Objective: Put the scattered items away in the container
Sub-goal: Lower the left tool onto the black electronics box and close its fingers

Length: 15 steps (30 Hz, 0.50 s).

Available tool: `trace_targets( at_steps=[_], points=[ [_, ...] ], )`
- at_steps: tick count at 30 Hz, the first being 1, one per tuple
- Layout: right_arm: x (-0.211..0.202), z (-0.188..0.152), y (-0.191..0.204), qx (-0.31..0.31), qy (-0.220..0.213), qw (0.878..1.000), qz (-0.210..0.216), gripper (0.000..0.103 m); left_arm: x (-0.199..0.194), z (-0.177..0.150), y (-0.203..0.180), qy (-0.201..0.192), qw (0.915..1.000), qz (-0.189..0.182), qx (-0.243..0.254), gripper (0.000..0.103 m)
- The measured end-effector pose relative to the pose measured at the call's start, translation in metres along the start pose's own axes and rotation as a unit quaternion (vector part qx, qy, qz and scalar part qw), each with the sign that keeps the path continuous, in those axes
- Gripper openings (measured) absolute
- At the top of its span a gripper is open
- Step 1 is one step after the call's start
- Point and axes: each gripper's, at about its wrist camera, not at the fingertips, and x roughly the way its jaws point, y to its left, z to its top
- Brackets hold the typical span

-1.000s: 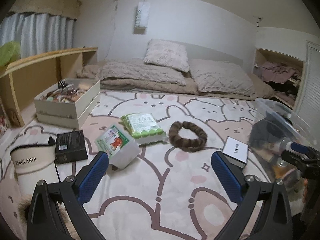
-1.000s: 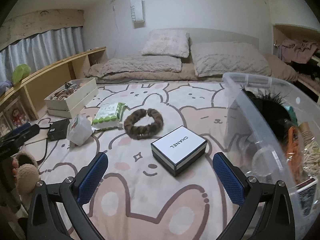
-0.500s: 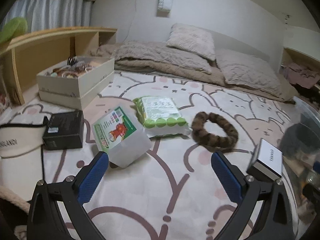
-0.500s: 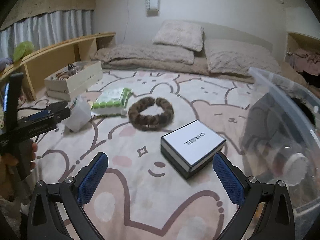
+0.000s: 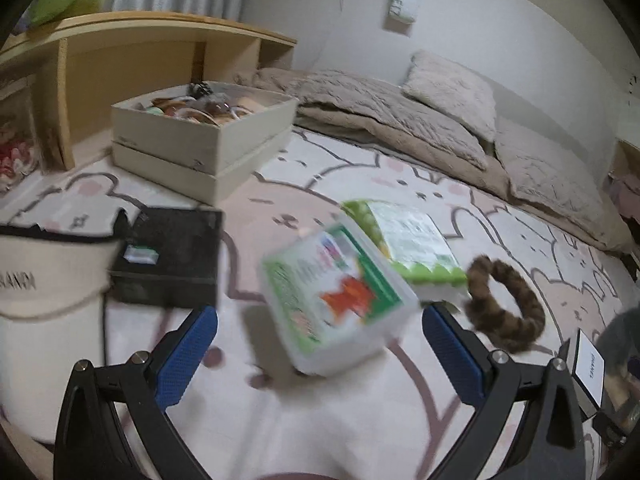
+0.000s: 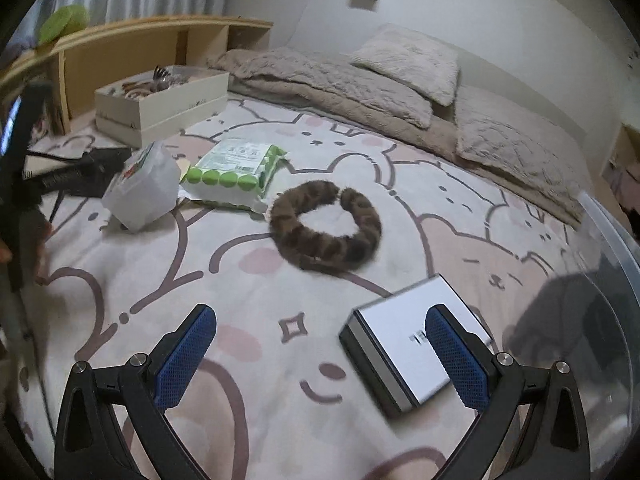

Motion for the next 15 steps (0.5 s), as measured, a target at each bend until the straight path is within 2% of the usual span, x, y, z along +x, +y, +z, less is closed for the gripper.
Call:
trace_targets(
  at_steps=[4, 9, 13, 15],
  points=[
    [0.013, 0.01, 0.006, -0.002, 0.007, 1.0, 0.008, 0.103, 0.001, 0.017, 0.029, -0.017, 0.9991, 0.035, -0.016, 0.103],
    [0.027, 0.029, 0.016, -0.016, 0.022, 0.999, 0.02, 0.103, 0.019, 0.03, 0.065, 0.004, 0.9963, 0.068, -0.052, 0.103],
    [0.037, 0.04, 0.026, -0.057, 0.026, 0.998, 0.002, 0.103, 0.033, 0.03, 0.079, 0.017, 0.9921, 0.119, -0.037, 0.103],
    [0.042, 0.045, 0.03, -0.073, 0.029, 0.997, -0.004, 0.103, 0.042, 0.028, 0.083, 0.029, 0.9906, 0.13, -0.03, 0.103]
  ],
)
